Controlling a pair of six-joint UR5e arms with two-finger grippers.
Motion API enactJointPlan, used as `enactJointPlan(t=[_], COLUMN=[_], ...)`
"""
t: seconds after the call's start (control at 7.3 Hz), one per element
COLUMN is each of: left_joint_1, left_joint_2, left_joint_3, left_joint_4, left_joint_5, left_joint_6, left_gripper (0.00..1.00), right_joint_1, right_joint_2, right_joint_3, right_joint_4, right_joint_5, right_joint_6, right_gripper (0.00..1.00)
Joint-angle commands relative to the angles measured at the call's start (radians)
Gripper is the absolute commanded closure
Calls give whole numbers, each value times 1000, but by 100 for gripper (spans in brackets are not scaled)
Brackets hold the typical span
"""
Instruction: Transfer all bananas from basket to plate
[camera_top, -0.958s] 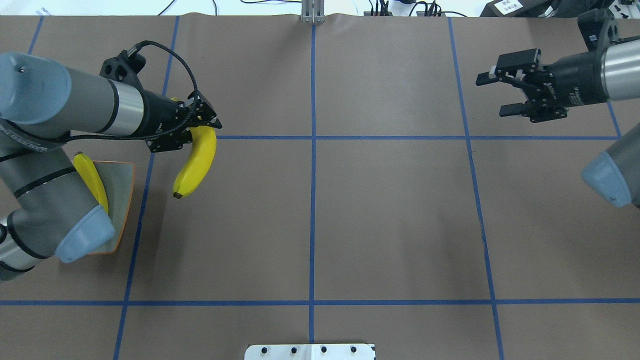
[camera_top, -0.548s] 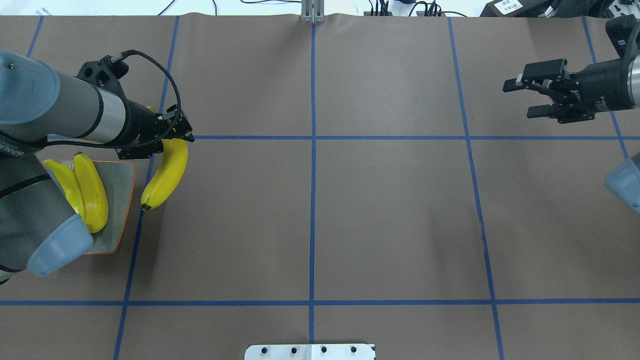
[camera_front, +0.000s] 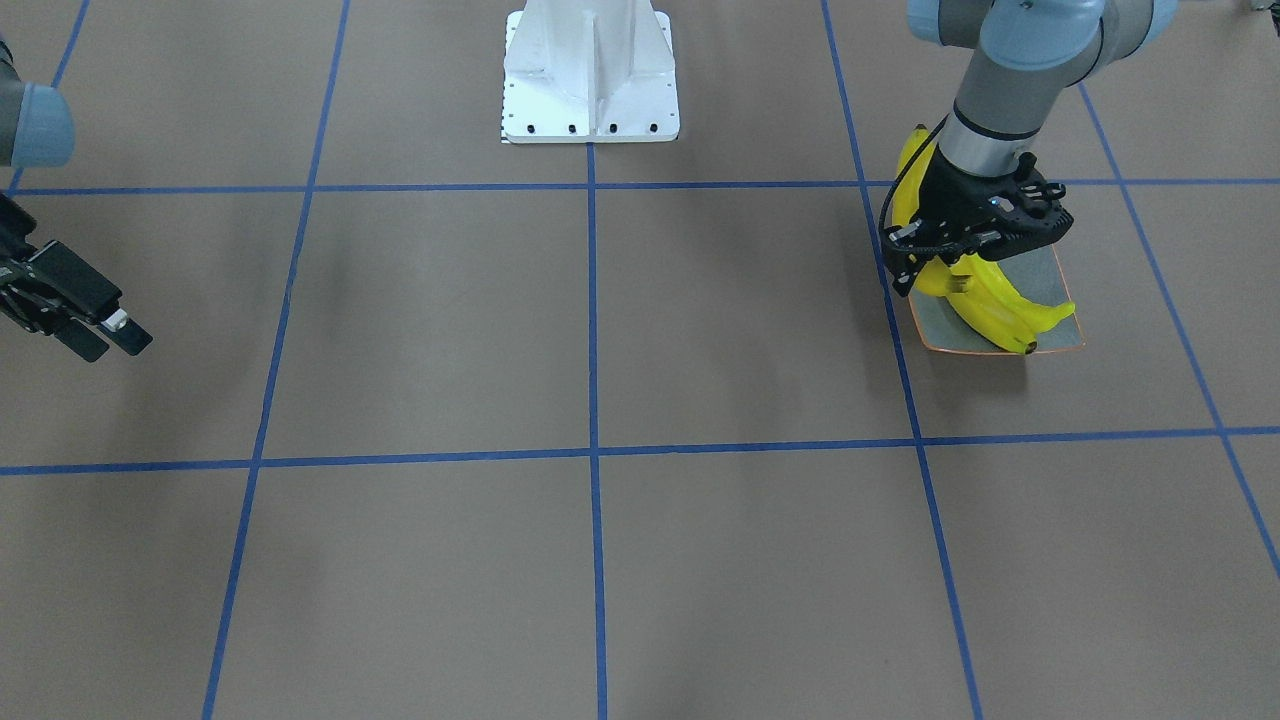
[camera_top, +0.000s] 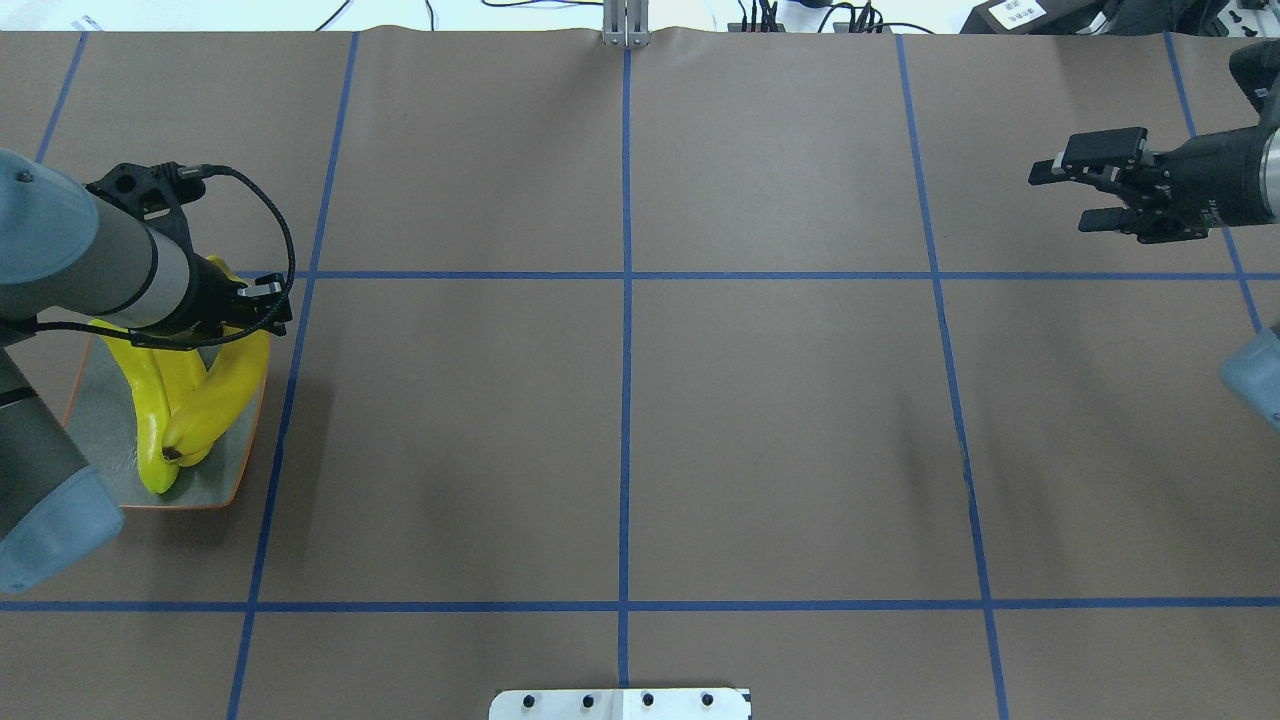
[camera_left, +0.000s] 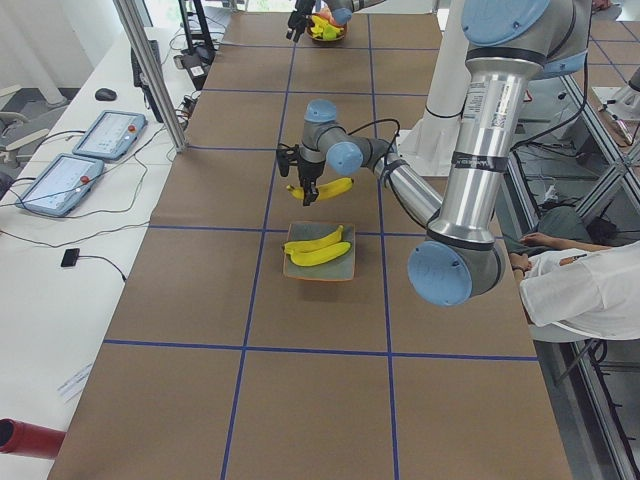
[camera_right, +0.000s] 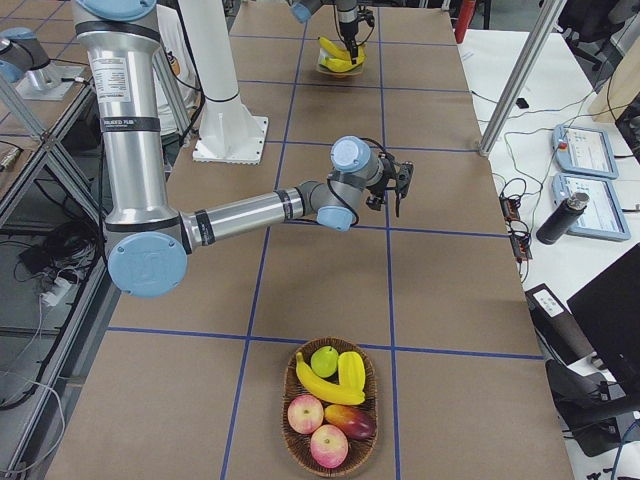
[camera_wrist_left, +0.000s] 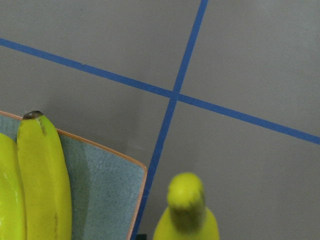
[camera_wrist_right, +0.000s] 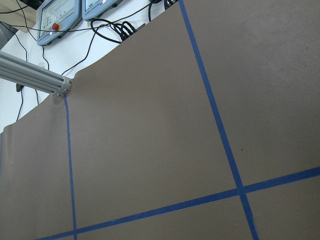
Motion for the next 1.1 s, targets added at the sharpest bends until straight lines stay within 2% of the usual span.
enactJointPlan(t=[0.0,0.96], left_joint_1=[-1,-44], left_joint_2=[4,10], left_joint_3=[37,136], left_joint_4=[-6,-9], left_joint_5=[-2,-11], left_joint_6=[5,3], left_gripper=[100,100], right_joint_1=[-8,-39], right_joint_2=[2,3], right_joint_3=[-9,-5], right_joint_4=[0,2], right_joint_5=[-21,-55], right_joint_6=[1,13], right_gripper=[0,0])
